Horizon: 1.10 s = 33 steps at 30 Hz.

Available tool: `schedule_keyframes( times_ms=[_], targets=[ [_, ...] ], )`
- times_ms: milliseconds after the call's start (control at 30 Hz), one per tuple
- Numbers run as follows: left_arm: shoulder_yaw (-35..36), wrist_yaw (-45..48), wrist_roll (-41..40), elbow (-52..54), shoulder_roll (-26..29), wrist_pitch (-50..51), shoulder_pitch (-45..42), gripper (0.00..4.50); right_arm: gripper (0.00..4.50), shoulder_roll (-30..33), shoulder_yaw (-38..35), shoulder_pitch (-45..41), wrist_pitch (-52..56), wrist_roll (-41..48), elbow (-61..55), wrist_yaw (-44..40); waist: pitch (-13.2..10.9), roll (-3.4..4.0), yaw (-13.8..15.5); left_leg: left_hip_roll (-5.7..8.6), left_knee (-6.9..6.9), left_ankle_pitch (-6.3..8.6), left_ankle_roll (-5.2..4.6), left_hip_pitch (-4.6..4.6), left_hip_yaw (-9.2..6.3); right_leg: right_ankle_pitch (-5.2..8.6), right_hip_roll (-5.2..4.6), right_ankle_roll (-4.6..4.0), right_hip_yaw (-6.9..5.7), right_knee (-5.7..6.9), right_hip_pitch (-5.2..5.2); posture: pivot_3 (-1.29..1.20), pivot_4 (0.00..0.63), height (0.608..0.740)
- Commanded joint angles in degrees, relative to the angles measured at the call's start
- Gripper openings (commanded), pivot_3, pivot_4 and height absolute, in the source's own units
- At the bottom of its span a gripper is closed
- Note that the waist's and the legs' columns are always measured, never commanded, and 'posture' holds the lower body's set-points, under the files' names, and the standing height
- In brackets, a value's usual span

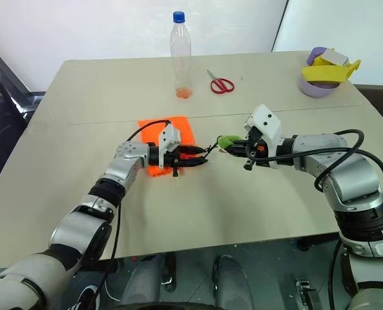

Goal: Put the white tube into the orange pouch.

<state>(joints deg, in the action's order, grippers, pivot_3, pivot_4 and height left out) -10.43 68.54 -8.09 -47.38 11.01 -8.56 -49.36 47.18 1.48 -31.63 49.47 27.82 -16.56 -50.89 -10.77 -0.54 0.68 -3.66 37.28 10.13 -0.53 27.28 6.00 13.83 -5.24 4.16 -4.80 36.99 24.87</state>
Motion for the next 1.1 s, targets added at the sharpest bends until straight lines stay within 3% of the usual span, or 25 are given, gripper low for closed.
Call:
schedule_keyframes(
  times_ms=[33, 367, 467, 567, 1100],
  targets=[
    [0.18, -0.21, 1.07, -1.33, -0.11, -0.84, -0.94, 0.02, 0.00, 0.48, -1.51, -1.01, -0.66, 0.32, -1.90, 0.24, 0.00, 0.00, 0.00, 0.00, 0.00, 0.00, 0.00, 0.00, 0.00, 0.00, 0.00, 0.00, 0.00, 0.00, 0.00, 0.00, 0.150, 0.740],
    [5.39, 2.84, -3.85, -3.66, 0.07, 5.89, -5.27, 0.02, 0.00, 0.00, -1.04, -2.12, -1.73, -0.25, -0.70, 0.27, 0.00, -0.01, -0.03, 0.00, -0.01, 0.00, 0.00, 0.02, 0.00, 0.00, 0.01, 0.00, 0.00, 0.00, 0.03, 0.00, 0.150, 0.740],
    [5.50, 6.89, -4.74, -1.81, 0.90, 7.93, -4.74, 0.96, 0.00, 0.03, -1.01, -2.01, -1.77, -0.17, -0.76, 0.30, 0.00, -0.01, 0.01, 0.00, -0.01, 0.00, 0.00, 0.03, 0.00, 0.00, 0.01, 0.00, 0.00, 0.00, 0.04, 0.00, 0.150, 0.740],
    [3.89, 11.26, -4.17, 0.07, 1.84, 8.03, -4.13, 2.43, 0.00, -0.07, -0.74, -1.97, -2.60, -0.36, -0.37, 0.03, -0.01, -0.01, -0.04, 0.01, -0.02, 0.00, 0.00, 0.04, 0.01, 0.00, 0.01, 0.00, 0.00, -0.01, 0.05, 0.00, 0.150, 0.740],
    [0.91, 12.69, 5.95, -19.20, 1.04, 1.41, -16.39, 2.43, 0.00, -1.05, -0.33, -1.47, -2.48, 0.06, -1.80, 0.48, -0.01, -0.01, -0.01, 0.01, 0.00, 0.00, -0.01, 0.11, 0.01, -0.02, 0.05, 0.04, 0.00, 0.01, 0.13, 0.00, 0.150, 0.740]
  ],
)
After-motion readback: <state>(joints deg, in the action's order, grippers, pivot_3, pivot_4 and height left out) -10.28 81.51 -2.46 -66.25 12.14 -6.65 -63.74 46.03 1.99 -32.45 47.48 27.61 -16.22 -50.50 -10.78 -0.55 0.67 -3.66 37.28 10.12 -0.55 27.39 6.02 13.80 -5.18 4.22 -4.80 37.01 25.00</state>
